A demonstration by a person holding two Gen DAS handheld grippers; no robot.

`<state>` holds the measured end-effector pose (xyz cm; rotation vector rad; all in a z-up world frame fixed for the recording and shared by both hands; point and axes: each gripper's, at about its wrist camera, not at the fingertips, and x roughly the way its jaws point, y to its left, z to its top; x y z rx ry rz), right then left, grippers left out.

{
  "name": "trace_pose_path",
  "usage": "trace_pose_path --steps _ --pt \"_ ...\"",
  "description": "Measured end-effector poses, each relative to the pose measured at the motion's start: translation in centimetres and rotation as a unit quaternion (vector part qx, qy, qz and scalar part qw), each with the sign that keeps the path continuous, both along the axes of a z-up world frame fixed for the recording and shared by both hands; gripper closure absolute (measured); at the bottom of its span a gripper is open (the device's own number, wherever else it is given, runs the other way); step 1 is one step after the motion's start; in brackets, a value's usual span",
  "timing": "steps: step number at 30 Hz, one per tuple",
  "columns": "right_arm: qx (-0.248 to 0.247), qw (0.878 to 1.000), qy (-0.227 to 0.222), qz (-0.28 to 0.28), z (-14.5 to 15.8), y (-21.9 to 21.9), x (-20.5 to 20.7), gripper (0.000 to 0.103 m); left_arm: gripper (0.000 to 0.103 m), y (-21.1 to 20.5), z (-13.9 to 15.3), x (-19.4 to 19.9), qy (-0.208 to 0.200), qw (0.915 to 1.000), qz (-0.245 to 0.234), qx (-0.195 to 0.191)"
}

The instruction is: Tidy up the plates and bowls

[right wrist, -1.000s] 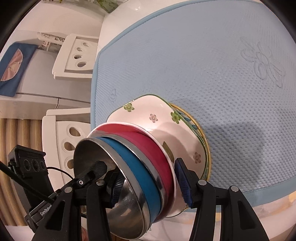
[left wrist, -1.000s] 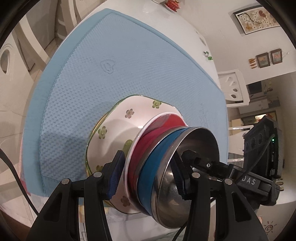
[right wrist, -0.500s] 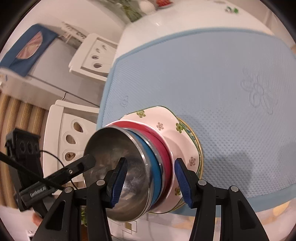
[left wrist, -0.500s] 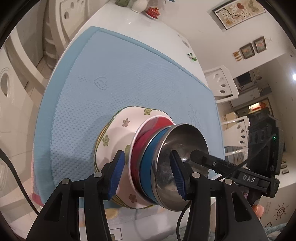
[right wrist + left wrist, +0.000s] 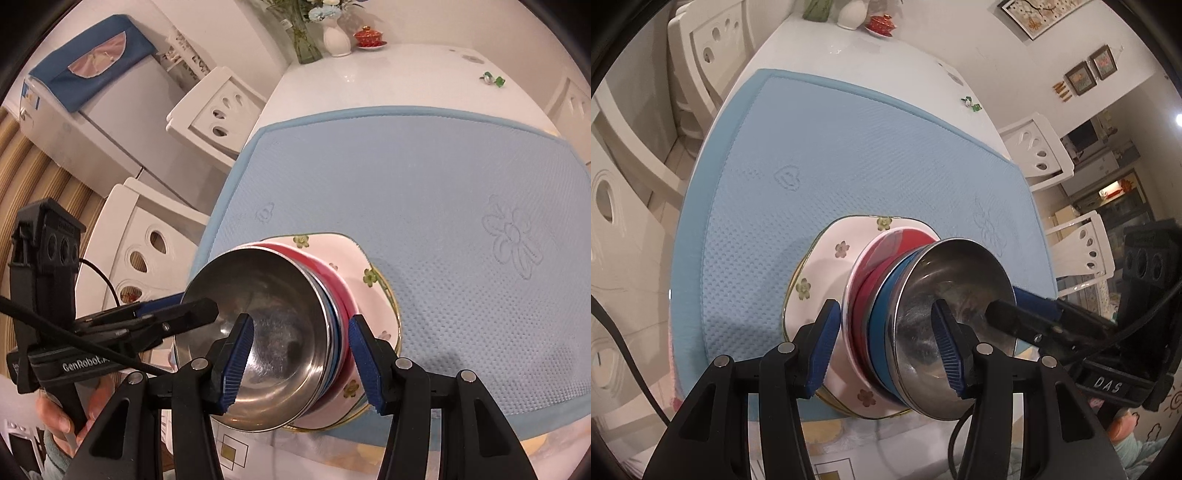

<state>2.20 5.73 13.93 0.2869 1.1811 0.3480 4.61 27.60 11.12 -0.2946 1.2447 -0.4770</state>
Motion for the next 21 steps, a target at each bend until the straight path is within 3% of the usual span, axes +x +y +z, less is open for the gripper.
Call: trace_pose_path --steps 10,16,21 --pt "-0.008 1.0 -0.026 -0.006 1.2 0.0 -0.8 0.052 0.055 1.7 2.4 -0.5 -0.04 0.9985 0.038 -0.002" --pt "0.0 0.996 -0.077 -0.043 3.6 -1.1 -2.0 0.051 0.053 0.7 6.1 -1.7 -0.11 0.993 0.037 0.023" --pt "-0.003 0.992 -0.108 -0.072 5.3 -2.4 -3.2 0.051 0.047 -1.2 8.8 -3.1 -0.172 0.9832 0.027 0.054"
